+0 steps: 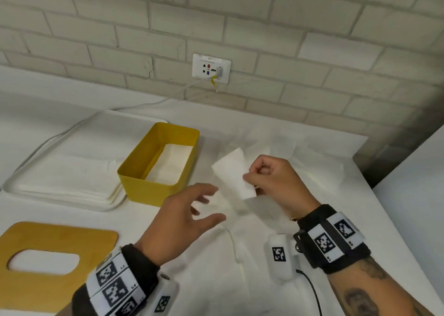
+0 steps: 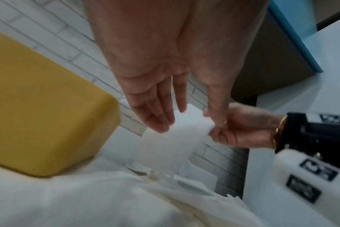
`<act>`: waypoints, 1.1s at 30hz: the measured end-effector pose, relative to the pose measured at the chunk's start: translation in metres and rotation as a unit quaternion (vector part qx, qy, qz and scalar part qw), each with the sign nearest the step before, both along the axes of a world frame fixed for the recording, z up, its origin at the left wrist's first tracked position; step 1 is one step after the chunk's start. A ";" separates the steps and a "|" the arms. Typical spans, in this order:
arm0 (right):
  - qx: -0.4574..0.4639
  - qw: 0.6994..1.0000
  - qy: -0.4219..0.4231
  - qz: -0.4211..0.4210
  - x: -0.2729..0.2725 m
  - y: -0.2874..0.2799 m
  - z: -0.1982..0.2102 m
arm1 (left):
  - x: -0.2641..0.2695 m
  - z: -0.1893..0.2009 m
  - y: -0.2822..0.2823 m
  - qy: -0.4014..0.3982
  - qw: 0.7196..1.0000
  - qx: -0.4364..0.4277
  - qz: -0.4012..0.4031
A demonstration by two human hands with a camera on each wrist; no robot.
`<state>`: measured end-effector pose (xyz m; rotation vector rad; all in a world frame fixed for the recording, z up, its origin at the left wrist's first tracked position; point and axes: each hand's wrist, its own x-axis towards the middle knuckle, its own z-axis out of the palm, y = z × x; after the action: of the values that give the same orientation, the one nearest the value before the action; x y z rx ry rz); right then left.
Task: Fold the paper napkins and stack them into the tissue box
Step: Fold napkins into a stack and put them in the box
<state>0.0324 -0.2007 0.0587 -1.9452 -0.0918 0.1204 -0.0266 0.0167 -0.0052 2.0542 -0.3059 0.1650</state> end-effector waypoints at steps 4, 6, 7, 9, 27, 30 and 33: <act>0.112 0.994 0.002 0.011 -0.024 0.010 0.026 | 0.006 0.015 -0.036 0.023 0.996 -0.077 -0.046; 0.155 0.987 0.012 0.034 -0.033 0.014 0.031 | 0.011 0.018 -0.050 0.015 0.990 -0.134 -0.043; 0.183 0.982 0.016 0.036 -0.035 0.014 0.032 | 0.015 0.016 -0.053 0.009 0.988 -0.154 -0.028; 0.215 0.977 0.003 0.008 -0.038 0.008 0.031 | 0.016 0.014 -0.056 0.026 0.977 -0.212 -0.003; 0.064 0.976 0.193 0.081 -0.095 -0.024 -0.068 | 0.008 0.006 -0.043 0.299 0.824 -0.480 -0.029; 0.020 0.986 0.165 0.029 -0.097 -0.060 -0.055 | 0.007 0.003 -0.038 0.287 0.816 -0.501 -0.023; -0.058 0.990 0.097 -0.088 -0.081 -0.102 -0.043 | 0.006 0.002 -0.033 0.284 0.815 -0.504 -0.016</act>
<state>-0.0482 -0.3025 0.0158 -2.0380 0.2190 0.2004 -0.0206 -0.0160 -0.0036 0.9535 0.1272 -0.2720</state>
